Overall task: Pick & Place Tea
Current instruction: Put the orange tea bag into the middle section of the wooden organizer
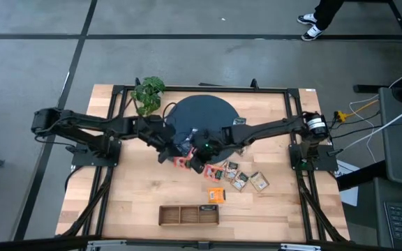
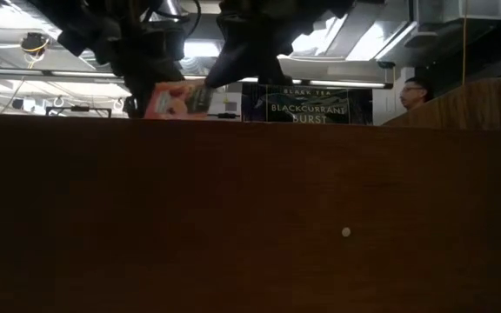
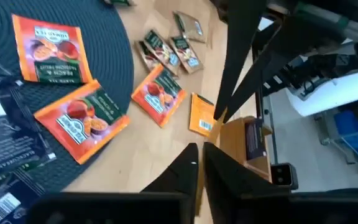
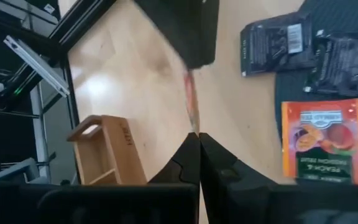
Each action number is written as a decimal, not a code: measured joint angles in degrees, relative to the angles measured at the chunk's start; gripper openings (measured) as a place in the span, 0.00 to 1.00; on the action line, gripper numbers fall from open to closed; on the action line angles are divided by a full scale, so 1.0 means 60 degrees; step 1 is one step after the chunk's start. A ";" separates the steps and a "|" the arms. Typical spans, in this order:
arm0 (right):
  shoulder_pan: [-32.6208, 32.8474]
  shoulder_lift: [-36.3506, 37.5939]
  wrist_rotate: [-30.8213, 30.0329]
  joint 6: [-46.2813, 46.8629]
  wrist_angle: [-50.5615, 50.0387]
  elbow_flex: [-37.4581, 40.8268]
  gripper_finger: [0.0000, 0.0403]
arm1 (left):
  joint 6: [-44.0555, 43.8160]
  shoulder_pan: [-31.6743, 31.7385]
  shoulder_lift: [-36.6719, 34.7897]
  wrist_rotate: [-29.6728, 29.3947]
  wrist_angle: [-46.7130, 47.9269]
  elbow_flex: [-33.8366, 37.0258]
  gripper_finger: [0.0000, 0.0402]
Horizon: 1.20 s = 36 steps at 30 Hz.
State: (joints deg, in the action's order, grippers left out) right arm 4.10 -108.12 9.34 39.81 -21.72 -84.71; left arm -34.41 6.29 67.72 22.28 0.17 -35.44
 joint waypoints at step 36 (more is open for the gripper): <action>-0.0292 0.0000 0.0033 -0.0177 0.0654 -0.0087 0.04 | 0.0851 0.0658 -0.0004 0.1560 0.0727 -0.0011 0.12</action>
State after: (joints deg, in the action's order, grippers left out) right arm 2.35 -108.12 9.54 38.75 -17.79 -85.23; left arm -29.30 10.24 67.70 31.64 4.54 -35.51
